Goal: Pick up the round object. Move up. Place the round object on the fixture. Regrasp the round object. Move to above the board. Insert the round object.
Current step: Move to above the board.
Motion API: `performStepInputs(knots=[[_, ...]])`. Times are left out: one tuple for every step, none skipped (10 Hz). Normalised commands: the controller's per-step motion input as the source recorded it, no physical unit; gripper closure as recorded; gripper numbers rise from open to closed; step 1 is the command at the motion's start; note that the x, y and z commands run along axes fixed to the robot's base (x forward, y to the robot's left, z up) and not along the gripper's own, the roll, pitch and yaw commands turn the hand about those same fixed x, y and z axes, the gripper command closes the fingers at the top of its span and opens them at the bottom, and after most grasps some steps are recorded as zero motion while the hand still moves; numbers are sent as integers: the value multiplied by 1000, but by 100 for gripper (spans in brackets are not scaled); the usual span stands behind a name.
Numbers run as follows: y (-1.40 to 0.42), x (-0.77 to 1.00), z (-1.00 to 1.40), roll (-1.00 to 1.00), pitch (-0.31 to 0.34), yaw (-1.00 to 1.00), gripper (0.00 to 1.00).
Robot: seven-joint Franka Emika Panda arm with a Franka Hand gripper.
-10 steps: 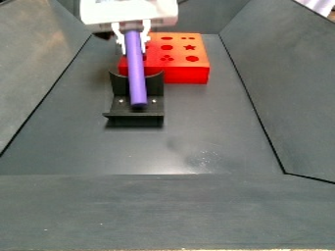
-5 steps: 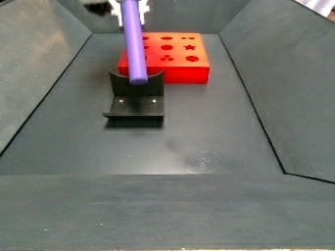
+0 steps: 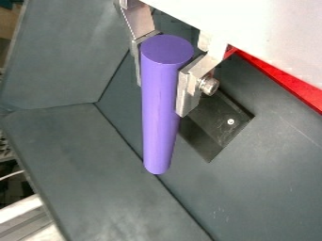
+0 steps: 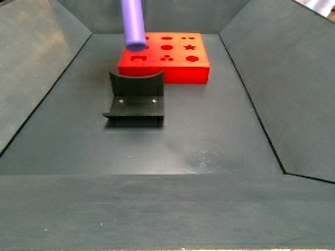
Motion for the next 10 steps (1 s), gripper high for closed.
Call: performStepInputs(knots=[[39, -50, 1000, -57, 21, 8, 100], [31, -51, 995, -61, 37, 5, 100], [19, -38, 815, -61, 48, 6, 100], [6, -19, 572, -61, 68, 10, 100], [0, -11, 454, -59, 80, 13, 100], [-10, 7, 220, -59, 104, 26, 100], [-1000, -624, 45, -1000, -54, -102, 100], [-1000, -626, 41, -1000, -56, -100, 100], [-1000, -674, 58, -1000, -80, -105, 100], [-1000, -690, 39, -1000, -87, -108, 100]])
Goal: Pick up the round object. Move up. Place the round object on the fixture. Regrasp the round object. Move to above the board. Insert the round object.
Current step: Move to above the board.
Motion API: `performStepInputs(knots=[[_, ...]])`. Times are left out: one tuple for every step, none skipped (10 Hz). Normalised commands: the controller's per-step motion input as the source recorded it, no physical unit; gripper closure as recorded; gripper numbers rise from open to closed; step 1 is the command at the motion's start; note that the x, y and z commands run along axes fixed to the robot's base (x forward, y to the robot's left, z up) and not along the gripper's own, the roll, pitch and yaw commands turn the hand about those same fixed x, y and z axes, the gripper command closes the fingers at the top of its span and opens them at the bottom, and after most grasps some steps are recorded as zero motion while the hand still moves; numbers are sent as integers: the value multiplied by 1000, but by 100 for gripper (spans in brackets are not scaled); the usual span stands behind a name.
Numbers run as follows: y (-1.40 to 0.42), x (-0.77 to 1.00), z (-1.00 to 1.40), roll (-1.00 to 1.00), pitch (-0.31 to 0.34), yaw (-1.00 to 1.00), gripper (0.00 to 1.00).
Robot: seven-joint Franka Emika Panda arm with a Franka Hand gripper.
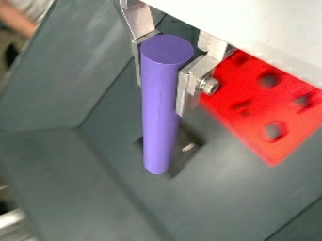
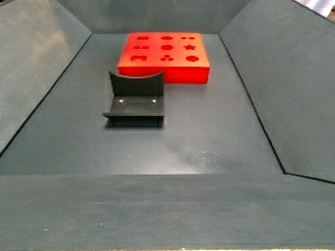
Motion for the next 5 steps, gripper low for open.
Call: performStepInputs(knots=[[-1000, -701, 51, -1000, -86, -116, 100], [-1000, -715, 49, -1000, -82, -121, 100], [-1000, -748, 39, -1000, -79, -126, 100], [-807, -637, 47, -1000, -81, -127, 100], [-493, -431, 19, -1000, -84, -126, 100]])
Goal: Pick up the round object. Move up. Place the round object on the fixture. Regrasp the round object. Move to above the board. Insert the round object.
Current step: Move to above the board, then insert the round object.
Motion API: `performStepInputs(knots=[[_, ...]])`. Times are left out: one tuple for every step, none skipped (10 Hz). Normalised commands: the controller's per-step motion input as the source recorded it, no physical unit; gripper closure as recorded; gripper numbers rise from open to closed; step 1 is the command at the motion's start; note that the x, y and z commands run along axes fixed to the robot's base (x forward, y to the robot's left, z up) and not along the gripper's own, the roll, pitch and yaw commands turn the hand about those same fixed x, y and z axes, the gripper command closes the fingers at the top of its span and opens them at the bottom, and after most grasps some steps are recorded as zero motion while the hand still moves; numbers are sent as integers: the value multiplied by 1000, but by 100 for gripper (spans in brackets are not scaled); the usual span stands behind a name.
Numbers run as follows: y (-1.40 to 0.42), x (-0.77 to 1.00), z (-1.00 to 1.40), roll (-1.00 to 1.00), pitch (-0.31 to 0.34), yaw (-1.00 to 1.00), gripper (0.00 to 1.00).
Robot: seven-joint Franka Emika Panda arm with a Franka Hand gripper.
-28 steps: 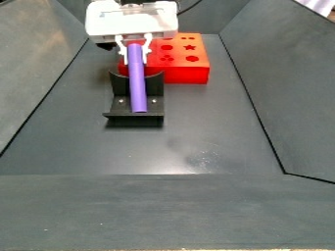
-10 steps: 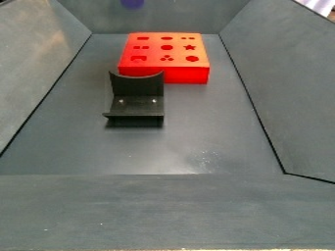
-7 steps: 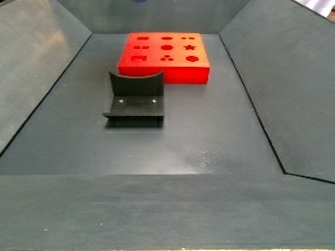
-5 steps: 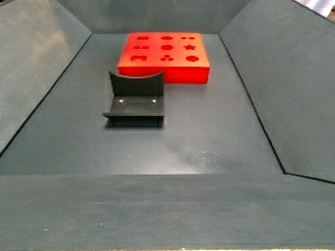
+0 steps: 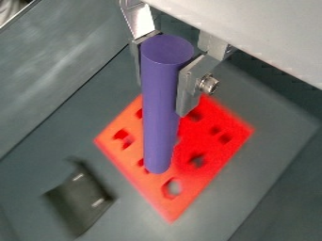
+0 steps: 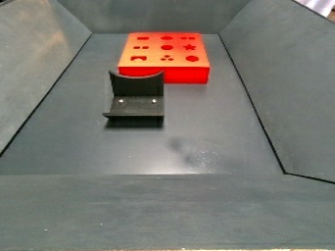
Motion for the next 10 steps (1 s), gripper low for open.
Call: performStepInputs(knots=[[-260, -265, 1, -1000, -73, -120, 100], [-115, -142, 7, -865, -48, -97, 100], [-65, -95, 0, -634, -38, -65, 100], [-35, -69, -2, -436, -32, -40, 100], [-17, -50, 4, -289, -29, -28, 100], [0, 0, -63, 0, 0, 0, 100], [60, 11, -117, 34, 0, -83, 100], [160, 171, -426, 0, 0, -97, 100], [163, 129, -649, -174, -20, -154, 100], [171, 111, -620, -241, -50, -206, 100]])
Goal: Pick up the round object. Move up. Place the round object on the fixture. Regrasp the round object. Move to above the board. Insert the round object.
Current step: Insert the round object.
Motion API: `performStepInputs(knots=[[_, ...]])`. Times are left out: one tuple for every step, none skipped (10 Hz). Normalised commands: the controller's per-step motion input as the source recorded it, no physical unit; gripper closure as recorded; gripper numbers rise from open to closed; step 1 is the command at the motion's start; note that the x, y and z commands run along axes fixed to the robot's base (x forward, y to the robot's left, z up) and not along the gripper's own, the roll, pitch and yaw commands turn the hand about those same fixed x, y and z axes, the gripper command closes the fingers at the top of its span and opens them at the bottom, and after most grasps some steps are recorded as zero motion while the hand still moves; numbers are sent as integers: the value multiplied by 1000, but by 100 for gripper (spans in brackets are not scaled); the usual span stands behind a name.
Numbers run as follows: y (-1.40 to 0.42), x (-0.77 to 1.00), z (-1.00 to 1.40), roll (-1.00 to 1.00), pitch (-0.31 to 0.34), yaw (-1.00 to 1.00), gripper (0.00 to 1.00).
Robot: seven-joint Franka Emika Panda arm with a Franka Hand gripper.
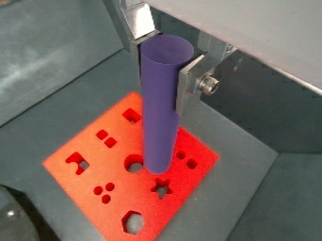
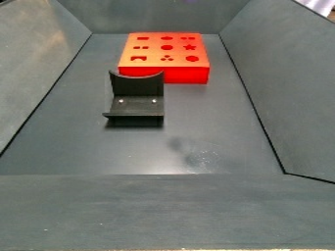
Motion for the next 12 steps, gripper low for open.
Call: performStepInputs(knots=[[149, 91, -586, -249, -79, -269, 100], [11, 317, -589, -236, -21, -291, 100], [0, 603, -486, -263, 0, -383, 100], [0, 566, -349, -289, -1, -429, 100], [0, 560, -417, -260, -3, -449, 100], [0, 586, -631, -154, -24, -526, 100], [0, 449, -646, -109, -73, -520, 100], [46, 226, -543, -141, -111, -483, 100], [186, 0, -291, -120, -23, -320, 100], [200, 0, -180, -117, 0, -220, 100], [189, 0, -197, -113, 0, -197, 100], [71, 0, -257, -176, -16, -154, 100]])
